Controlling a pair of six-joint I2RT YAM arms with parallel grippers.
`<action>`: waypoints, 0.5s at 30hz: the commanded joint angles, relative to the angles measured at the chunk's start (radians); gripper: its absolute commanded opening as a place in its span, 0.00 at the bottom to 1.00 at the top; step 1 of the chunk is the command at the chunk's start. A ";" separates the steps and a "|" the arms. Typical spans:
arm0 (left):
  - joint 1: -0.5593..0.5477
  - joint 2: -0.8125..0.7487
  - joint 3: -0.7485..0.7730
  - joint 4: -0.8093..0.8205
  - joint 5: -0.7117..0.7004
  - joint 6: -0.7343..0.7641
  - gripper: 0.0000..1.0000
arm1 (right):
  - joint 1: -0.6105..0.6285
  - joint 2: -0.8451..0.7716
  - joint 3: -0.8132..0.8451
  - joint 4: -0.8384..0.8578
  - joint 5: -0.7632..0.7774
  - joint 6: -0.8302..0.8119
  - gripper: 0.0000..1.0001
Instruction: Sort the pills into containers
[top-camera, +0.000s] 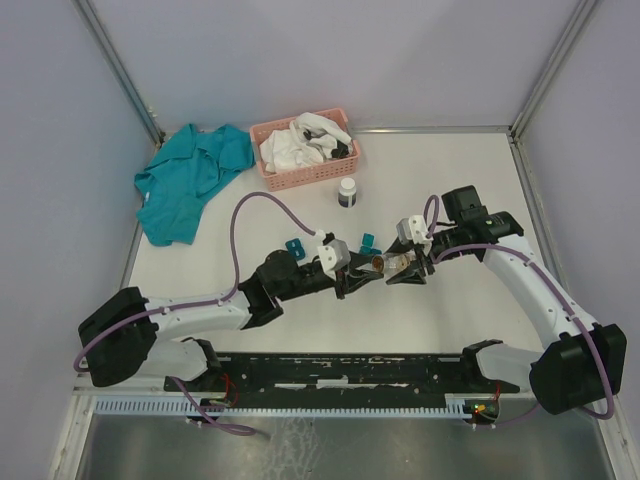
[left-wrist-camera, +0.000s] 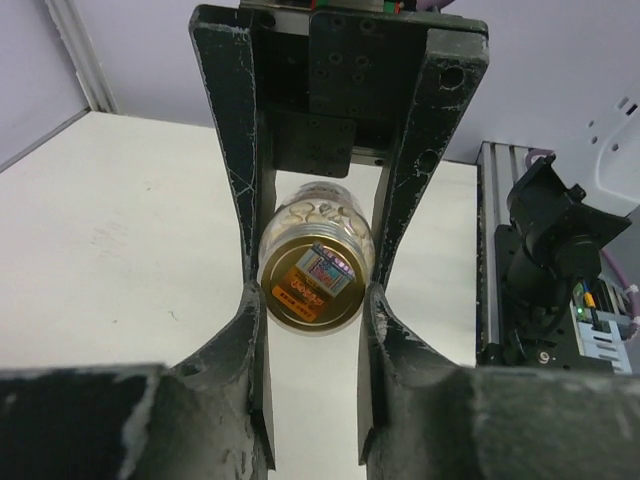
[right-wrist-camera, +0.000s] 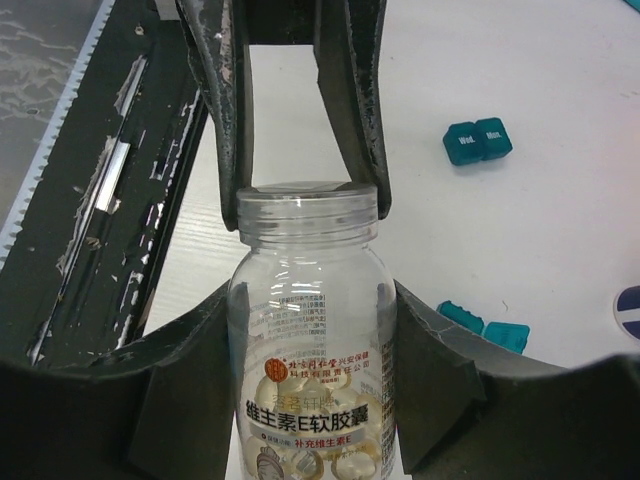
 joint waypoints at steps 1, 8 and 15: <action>0.000 -0.019 0.081 -0.039 -0.082 -0.144 0.12 | 0.001 -0.002 0.020 0.075 0.001 0.088 0.02; 0.000 -0.048 0.109 -0.185 -0.285 -0.548 0.03 | 0.001 -0.017 -0.021 0.281 0.081 0.326 0.01; -0.001 -0.065 0.252 -0.515 -0.429 -0.874 0.03 | 0.001 -0.005 -0.028 0.330 0.122 0.388 0.01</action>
